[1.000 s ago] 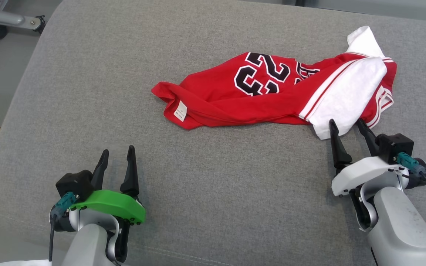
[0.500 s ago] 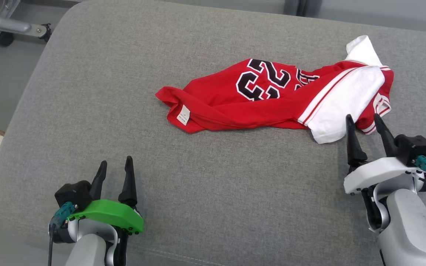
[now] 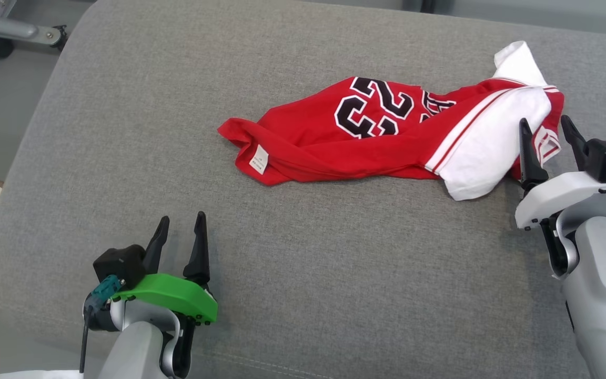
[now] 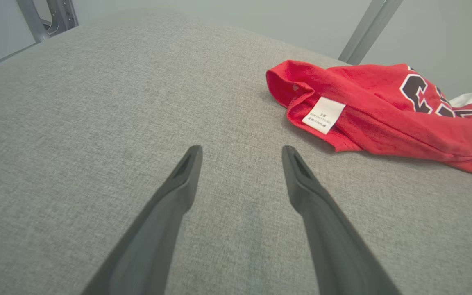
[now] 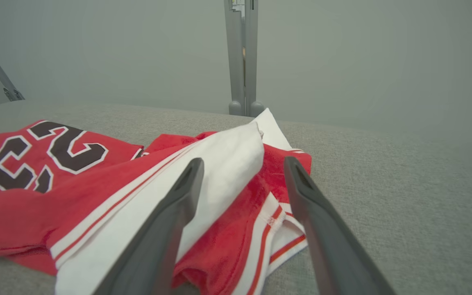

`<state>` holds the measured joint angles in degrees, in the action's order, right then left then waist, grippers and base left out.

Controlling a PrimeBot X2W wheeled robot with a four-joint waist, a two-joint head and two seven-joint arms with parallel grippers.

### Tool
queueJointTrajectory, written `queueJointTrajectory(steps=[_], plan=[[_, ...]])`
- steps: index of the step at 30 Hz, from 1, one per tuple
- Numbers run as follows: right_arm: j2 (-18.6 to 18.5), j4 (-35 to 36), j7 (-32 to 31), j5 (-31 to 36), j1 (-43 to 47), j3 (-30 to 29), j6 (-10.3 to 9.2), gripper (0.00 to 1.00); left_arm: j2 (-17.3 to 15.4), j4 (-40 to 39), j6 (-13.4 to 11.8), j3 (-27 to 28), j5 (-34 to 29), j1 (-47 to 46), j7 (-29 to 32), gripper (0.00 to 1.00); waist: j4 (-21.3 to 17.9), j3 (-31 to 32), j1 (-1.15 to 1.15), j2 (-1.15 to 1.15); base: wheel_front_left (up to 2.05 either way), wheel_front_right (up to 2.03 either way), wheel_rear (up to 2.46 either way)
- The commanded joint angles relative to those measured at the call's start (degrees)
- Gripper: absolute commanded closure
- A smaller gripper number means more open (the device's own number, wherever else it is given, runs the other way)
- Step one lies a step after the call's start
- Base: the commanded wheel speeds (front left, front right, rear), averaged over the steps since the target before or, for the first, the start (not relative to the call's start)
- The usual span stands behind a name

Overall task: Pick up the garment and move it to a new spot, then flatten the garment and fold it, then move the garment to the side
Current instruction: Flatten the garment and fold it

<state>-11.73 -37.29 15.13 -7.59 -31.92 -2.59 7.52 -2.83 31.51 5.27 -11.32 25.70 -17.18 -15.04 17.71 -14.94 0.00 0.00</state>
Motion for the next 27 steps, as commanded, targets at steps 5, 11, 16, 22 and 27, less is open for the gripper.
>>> queueJointTrajectory(steps=[5,11,16,22,27], plan=[[-0.34,-5.15,-0.01,-1.02,-2.99,0.60,-0.08,0.00,-0.17,-0.30,-0.56,0.63,0.44,0.52,-0.15,0.00,2.35,-1.75,0.00,0.00,0.00,0.00,0.00],[-0.28,-3.13,-0.01,-2.62,-2.90,1.49,-0.07,1.00,-0.16,-0.81,-0.65,2.02,0.02,1.56,-0.16,0.00,1.98,-1.41,0.00,0.00,0.00,0.00,0.00],[-0.39,2.03,-0.01,-5.22,-1.51,1.47,-0.07,1.00,-0.17,-0.67,-0.02,2.46,-0.32,2.46,-0.16,0.00,-1.17,1.11,0.00,0.00,0.00,0.00,0.00],[-0.77,7.67,-0.01,-12.99,4.67,4.24,-0.08,1.00,-0.15,-0.37,0.36,0.53,1.36,2.10,-0.15,0.00,-7.41,5.46,0.00,0.00,0.00,0.00,0.00],[-3.31,10.42,-0.35,-17.89,11.61,9.09,-0.07,1.00,-0.19,-0.07,-0.15,-1.37,2.46,1.37,-0.15,0.00,-13.98,8.21,0.00,0.00,0.00,0.00,0.00]])
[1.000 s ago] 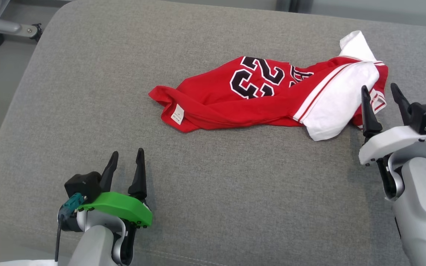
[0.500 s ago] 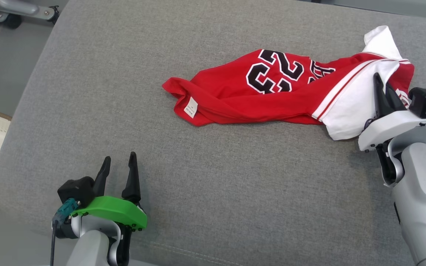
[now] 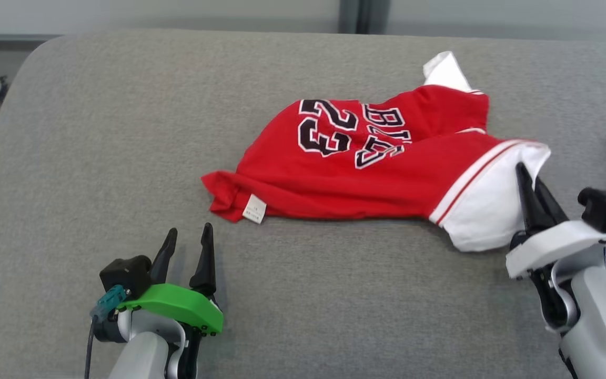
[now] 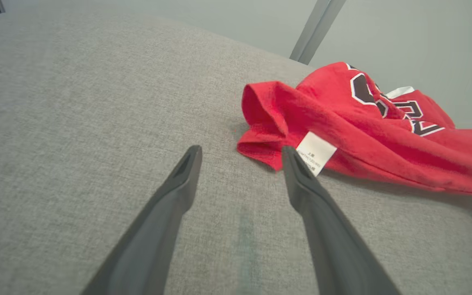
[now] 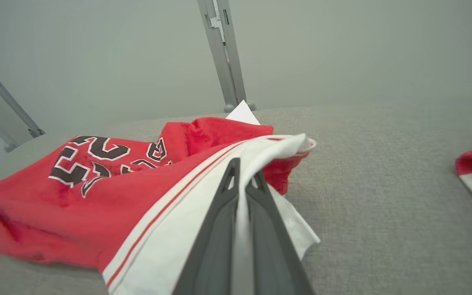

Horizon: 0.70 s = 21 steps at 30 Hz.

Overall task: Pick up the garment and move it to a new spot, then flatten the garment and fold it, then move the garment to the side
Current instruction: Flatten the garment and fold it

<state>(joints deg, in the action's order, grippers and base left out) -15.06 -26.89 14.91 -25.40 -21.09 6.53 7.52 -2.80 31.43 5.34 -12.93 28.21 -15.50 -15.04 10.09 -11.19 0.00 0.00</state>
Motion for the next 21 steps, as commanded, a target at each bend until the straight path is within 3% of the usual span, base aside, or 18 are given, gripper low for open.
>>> queueJointTrajectory(steps=[1,5,6,7,8,15,21], plan=[[-0.62,0.31,-0.76,-0.97,1.93,0.41,-0.08,1.00,-0.23,0.12,-0.28,-0.16,0.18,-0.33,-0.15,0.00,-7.41,4.72,0.00,0.00,0.00,0.00,0.00],[-2.05,1.29,-2.84,-1.98,6.46,1.92,-0.07,1.00,-0.24,0.71,-0.64,-1.07,0.43,-0.63,-0.16,0.00,-10.49,4.88,0.00,0.00,0.00,0.00,0.00],[-2.09,0.21,-3.84,-1.97,7.54,1.62,-0.07,0.91,-0.26,0.96,-0.71,-1.14,0.52,-0.63,-0.15,0.00,-10.90,4.84,0.00,0.00,0.00,0.00,0.00],[-2.30,-0.99,-4.92,-0.96,8.32,1.62,-0.07,0.20,-0.26,1.18,-0.74,-1.22,0.42,-0.62,-0.15,0.00,-11.13,4.77,0.00,0.00,0.00,0.00,0.00],[-2.12,-1.54,-4.28,-0.05,8.21,1.07,-0.07,0.00,-0.23,1.38,-0.77,-1.31,0.29,-0.53,-0.15,0.00,-11.25,4.70,0.00,0.00,0.00,0.00,0.00],[1.29,-3.80,-0.34,7.87,7.85,-5.64,-0.06,0.00,-0.25,2.51,-0.37,-0.34,-1.24,0.87,-0.15,0.00,-10.70,4.87,0.00,0.00,0.00,0.00,0.00],[3.26,-2.04,0.27,11.53,7.88,-7.17,-0.07,0.00,-0.23,3.86,-0.07,0.06,-0.88,1.36,-0.15,0.00,-10.54,5.53,0.00,0.00,0.00,0.00,0.00]])
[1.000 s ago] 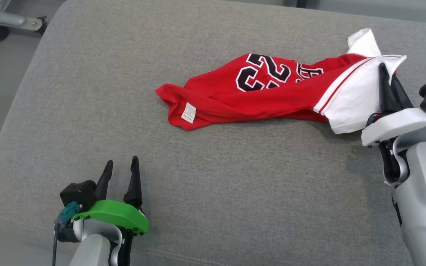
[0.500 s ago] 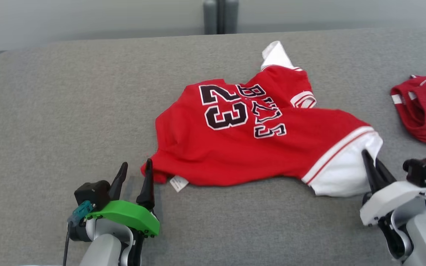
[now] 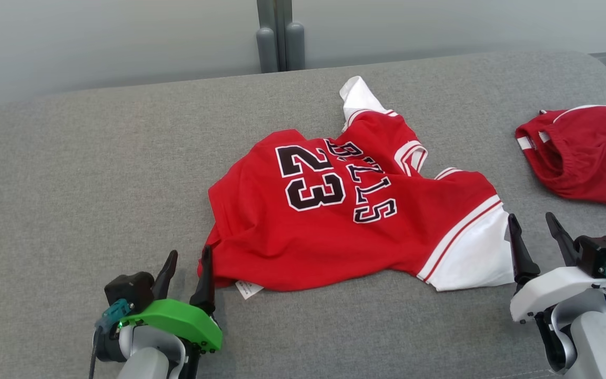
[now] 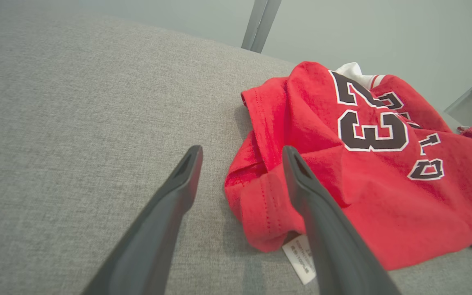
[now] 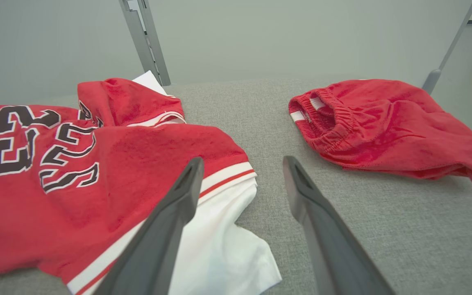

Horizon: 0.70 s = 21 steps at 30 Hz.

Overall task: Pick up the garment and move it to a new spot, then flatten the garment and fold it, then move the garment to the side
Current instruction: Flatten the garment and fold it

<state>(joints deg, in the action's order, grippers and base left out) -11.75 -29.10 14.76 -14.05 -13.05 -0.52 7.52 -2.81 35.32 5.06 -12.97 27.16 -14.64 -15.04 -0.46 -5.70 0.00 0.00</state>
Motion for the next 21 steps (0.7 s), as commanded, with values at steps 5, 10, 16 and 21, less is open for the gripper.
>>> queueJointTrajectory(steps=[5,10,16,21], plan=[[1.15,2.37,0.42,1.61,-0.96,0.06,-0.07,0.00,-0.21,2.44,0.63,1.58,2.67,-3.31,-0.15,0.00,-0.69,-1.40,0.00,0.00,0.00,0.00,0.00],[1.06,3.42,0.44,1.97,-1.46,0.67,-0.07,0.00,-0.33,8.10,1.23,2.66,-1.26,-8.64,-0.15,0.00,-1.89,-3.02,0.00,0.00,0.00,0.00,0.00],[0.98,3.06,0.45,1.37,-2.04,1.32,-0.07,0.00,-0.29,16.57,2.19,1.34,-0.84,-14.05,-0.15,0.00,-3.70,-4.18,0.00,0.00,0.00,0.00,0.00],[1.28,2.92,0.45,1.04,-2.26,1.82,-0.07,0.00,-0.20,18.86,2.46,-3.72,3.84,-16.37,-0.15,0.00,-4.84,-5.15,0.00,0.00,0.00,0.00,0.00]])
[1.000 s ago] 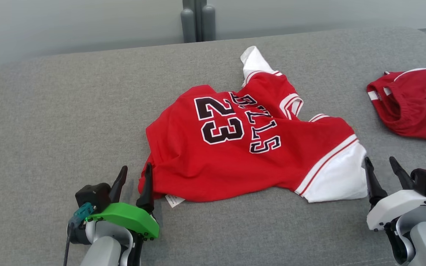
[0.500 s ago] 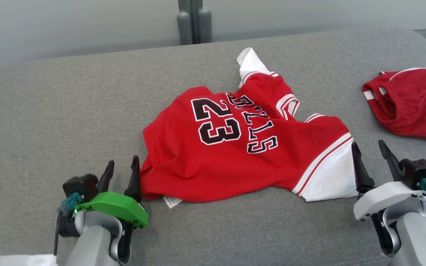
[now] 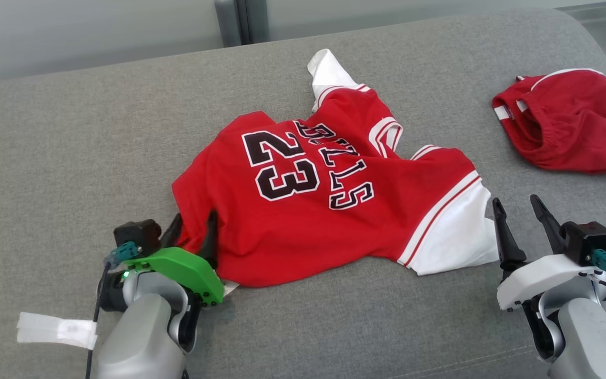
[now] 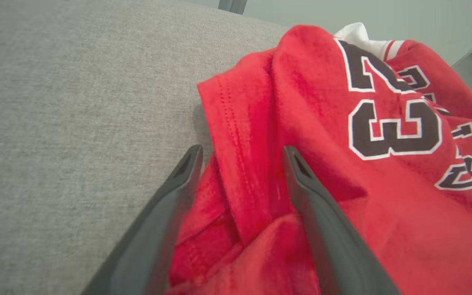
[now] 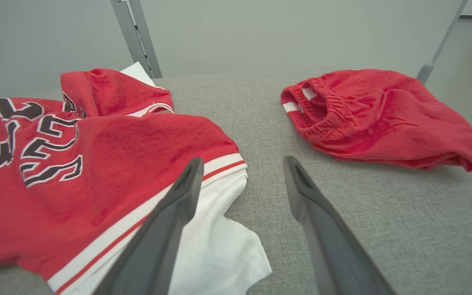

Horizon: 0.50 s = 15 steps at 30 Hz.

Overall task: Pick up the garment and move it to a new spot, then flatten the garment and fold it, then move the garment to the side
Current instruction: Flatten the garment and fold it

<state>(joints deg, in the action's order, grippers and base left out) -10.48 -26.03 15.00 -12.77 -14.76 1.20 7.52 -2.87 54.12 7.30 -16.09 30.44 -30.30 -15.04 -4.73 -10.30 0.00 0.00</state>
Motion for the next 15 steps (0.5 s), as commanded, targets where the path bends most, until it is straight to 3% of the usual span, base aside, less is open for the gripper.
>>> queueJointTrajectory(steps=[1,4,5,6,7,15], plan=[[-0.02,-0.21,0.21,-0.32,-0.70,0.18,-0.07,0.00,-0.13,0.20,0.23,-2.08,1.54,-0.97,-0.15,0.00,-0.73,-0.75,0.00,0.00,0.00,0.00,0.00],[0.06,-0.32,0.21,-0.66,-0.94,0.49,-0.06,0.00,-0.25,0.37,0.25,-5.09,4.34,-2.03,-0.15,0.03,-1.10,-1.21,0.00,0.00,0.00,0.00,0.00],[0.02,-0.28,0.21,-0.67,-0.96,0.54,-0.06,0.00,-0.26,0.04,0.25,-5.49,4.70,-2.39,-0.15,0.43,-1.15,-1.36,0.00,0.00,0.00,0.00,0.00],[0.08,-0.31,0.21,-0.86,-0.97,0.51,-0.07,0.00,-0.69,-0.31,0.25,-5.29,4.95,-2.73,-0.15,0.76,-1.16,-1.49,0.00,0.00,0.00,0.00,0.00],[0.12,-0.33,0.21,-0.93,-0.99,0.50,-0.07,0.00,-1.21,-0.60,0.25,-5.02,4.75,-2.87,-0.15,1.00,-1.18,-1.60,0.00,0.00,0.00,0.00,0.00],[0.15,-0.94,0.21,-2.30,-1.31,0.61,-0.07,0.00,-1.48,-4.87,0.25,-4.62,3.17,-2.93,-0.15,1.00,-0.50,-1.97,0.00,0.00,0.00,0.00,0.00]])
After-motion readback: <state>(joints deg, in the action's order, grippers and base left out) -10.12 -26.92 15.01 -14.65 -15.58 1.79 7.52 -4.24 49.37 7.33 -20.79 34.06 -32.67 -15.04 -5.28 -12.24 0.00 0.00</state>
